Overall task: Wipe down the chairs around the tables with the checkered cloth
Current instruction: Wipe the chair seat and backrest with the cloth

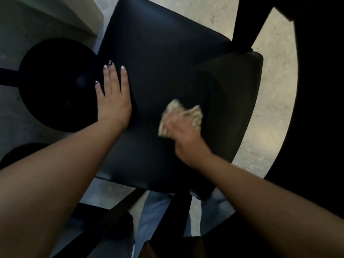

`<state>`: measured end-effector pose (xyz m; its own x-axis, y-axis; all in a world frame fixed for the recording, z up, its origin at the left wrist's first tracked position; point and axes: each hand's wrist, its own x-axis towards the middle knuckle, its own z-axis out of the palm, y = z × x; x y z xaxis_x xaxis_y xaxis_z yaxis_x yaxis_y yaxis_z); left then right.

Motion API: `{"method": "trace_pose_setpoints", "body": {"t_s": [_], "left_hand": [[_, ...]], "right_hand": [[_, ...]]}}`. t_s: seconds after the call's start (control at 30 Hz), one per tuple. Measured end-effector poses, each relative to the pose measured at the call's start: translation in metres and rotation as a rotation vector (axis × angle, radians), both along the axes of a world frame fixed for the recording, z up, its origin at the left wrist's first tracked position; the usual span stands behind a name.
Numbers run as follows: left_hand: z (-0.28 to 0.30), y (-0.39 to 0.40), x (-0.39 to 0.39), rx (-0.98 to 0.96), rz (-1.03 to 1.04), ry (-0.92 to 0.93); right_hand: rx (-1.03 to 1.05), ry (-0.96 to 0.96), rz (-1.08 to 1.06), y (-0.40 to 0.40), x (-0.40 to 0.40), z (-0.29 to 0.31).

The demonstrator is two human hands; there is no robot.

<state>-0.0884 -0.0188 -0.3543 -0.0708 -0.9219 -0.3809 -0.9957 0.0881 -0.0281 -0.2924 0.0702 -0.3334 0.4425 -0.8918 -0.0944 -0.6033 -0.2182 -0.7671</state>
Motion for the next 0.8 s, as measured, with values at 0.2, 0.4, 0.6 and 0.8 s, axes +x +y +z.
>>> {"method": "trace_pose_setpoints", "body": {"t_s": [0.2, 0.4, 0.6, 0.8], "left_hand": [[-0.002, 0.002, 0.001, -0.006, -0.002, -0.006], [-0.001, 0.003, -0.001, -0.005, -0.005, -0.013], [0.005, -0.003, -0.008, 0.047, 0.037, -0.064], [0.004, -0.004, -0.017, 0.074, 0.1, -0.065]], "right_hand": [[0.142, 0.382, -0.589, -0.101, -0.094, -0.017], [0.165, 0.213, -0.335, -0.013, -0.041, -0.02], [0.327, 0.26, -0.244, 0.034, 0.002, 0.008], [0.221, 0.443, -0.731, -0.081, -0.062, 0.002]]}}
